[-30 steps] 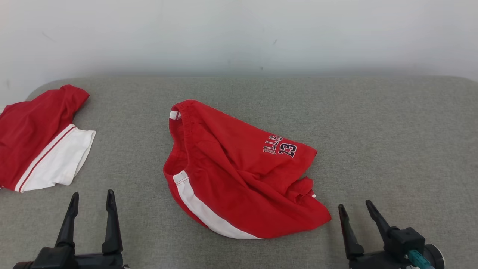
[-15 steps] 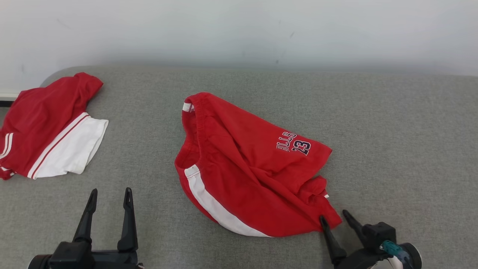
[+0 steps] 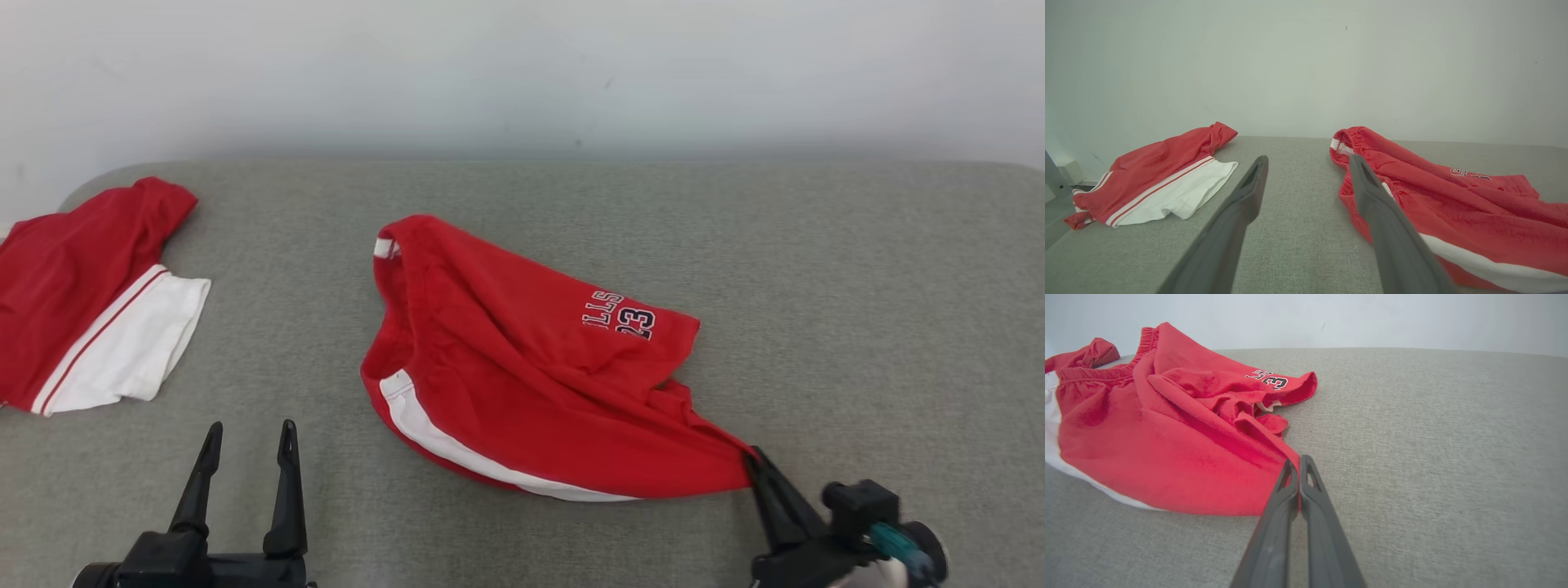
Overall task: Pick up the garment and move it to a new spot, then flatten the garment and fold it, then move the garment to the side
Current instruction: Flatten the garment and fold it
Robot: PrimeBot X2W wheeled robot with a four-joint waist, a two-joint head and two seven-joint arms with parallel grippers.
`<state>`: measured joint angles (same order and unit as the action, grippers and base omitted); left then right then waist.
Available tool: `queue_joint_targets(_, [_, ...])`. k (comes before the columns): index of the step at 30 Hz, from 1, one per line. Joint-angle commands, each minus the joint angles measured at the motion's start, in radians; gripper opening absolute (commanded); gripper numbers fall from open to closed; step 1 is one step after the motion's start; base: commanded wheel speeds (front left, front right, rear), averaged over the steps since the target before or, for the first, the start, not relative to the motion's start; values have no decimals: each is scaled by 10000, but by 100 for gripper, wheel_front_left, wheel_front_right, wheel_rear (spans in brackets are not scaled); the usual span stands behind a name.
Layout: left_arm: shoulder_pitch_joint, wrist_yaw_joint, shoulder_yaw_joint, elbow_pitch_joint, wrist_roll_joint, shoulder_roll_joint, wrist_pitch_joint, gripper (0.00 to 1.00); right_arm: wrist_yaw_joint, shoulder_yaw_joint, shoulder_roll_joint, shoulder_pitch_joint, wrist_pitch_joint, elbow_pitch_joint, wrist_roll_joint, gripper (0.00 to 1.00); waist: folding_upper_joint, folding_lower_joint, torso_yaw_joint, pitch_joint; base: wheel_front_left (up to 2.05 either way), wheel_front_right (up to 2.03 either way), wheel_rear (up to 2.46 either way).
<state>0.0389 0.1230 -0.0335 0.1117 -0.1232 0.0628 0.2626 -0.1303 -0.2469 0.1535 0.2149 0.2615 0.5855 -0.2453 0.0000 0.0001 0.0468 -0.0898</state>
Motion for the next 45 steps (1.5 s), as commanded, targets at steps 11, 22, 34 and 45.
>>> queue_joint_targets(11, [136, 67, 7, 64, -44, -72, 33, 100, -11, 1358, 431, -2475, -523, -3538, -48, 0, 0, -1, -707, -178, 0, 0, 0])
queue_joint_targets(22, [279, 64, 158, 249, -117, -116, 33, 100, -11, 1390, 279, -2389, -1492, -4999, -336, 0, 0, -1, -309, -212, 0, 0, 0])
queue_joint_targets(34, [389, 64, 376, 462, -260, -128, 33, 100, -11, 697, 530, 426, -1350, -2143, -300, 0, 0, -1, 623, -182, 0, 0, 0])
queue_joint_targets(45, [509, 68, 449, 621, -395, -131, 33, 100, -11, 370, 551, 2834, -484, 1771, -415, 100, 0, -1, 852, -312, 0, 0, 0])
